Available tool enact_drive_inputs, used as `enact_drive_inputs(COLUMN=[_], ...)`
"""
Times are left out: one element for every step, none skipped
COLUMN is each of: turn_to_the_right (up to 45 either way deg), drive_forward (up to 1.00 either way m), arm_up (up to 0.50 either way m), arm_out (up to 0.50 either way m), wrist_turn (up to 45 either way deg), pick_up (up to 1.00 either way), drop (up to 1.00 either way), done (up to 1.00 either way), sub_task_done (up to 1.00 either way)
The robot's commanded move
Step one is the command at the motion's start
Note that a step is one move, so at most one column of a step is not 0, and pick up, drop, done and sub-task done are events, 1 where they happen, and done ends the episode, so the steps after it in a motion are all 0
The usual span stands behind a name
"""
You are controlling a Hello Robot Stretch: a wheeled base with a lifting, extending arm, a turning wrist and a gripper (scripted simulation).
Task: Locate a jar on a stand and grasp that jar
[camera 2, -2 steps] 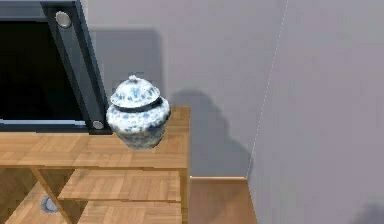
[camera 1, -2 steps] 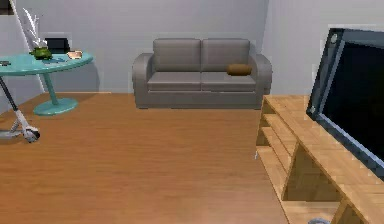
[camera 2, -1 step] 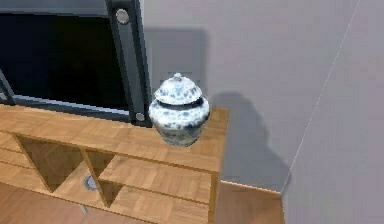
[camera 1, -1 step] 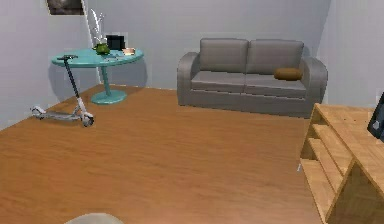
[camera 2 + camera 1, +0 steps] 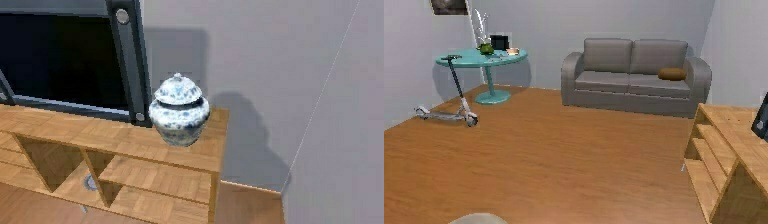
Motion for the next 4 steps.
enact_drive_inputs(turn_to_the_right=[0.0, 0.0, 0.0, 0.0], drive_forward=[0.00, 0.00, 0.00, 0.00], arm_up=[0.38, 0.00, 0.00, 0.00], arm_out=[0.00, 0.40, 0.00, 0.00], wrist_turn=[0.0, 0.0, 45.0, 45.0], pick_up=[0.00, 0.00, 0.00, 0.00], drop=[0.00, 0.00, 0.00, 0.00], done=[0.00, 0.00, 0.00, 0.00], sub_task_done=[0.00, 0.00, 0.00, 0.00])
